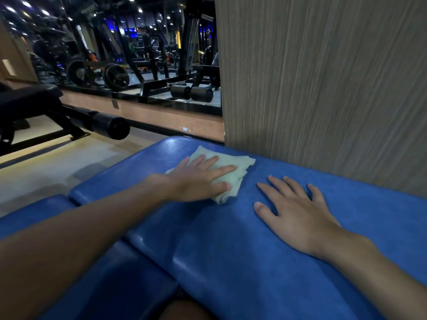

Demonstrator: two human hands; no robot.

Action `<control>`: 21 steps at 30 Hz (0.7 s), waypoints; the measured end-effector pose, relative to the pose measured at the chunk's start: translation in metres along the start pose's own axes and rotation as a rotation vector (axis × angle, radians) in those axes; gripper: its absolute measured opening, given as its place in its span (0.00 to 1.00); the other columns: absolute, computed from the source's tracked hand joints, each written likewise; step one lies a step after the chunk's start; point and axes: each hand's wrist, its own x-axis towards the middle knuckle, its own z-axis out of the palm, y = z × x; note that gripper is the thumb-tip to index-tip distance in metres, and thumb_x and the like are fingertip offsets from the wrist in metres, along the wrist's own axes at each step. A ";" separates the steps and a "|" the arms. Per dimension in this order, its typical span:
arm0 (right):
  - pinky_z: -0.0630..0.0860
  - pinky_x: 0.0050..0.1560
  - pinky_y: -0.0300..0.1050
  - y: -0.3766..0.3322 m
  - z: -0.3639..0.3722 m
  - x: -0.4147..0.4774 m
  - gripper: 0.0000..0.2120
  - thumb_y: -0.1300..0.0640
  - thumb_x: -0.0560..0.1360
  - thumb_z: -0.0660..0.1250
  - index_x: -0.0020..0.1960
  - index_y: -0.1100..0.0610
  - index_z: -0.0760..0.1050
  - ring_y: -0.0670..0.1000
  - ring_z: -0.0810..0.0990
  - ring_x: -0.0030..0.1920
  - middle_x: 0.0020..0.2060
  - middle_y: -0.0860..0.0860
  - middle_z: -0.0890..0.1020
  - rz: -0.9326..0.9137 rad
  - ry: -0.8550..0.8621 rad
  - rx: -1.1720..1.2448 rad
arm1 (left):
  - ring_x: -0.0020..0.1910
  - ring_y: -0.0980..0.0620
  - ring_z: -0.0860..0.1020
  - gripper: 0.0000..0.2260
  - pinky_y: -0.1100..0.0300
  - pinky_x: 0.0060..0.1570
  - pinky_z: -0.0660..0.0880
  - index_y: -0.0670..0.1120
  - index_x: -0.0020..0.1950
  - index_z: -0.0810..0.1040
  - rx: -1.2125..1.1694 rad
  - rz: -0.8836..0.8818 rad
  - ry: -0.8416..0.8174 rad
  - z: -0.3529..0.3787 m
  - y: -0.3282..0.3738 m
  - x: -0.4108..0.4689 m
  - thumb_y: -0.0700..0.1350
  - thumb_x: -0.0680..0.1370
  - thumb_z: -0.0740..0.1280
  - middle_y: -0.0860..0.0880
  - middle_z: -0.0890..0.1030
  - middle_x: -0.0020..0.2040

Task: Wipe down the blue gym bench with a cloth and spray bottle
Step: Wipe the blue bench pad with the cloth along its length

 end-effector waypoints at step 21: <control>0.37 0.75 0.62 -0.027 0.005 0.020 0.31 0.33 0.78 0.37 0.79 0.39 0.42 0.47 0.37 0.78 0.79 0.41 0.42 -0.067 -0.018 -0.041 | 0.80 0.46 0.42 0.25 0.40 0.76 0.41 0.71 0.76 0.44 0.032 -0.048 0.006 -0.002 -0.024 0.003 0.67 0.80 0.48 0.52 0.46 0.82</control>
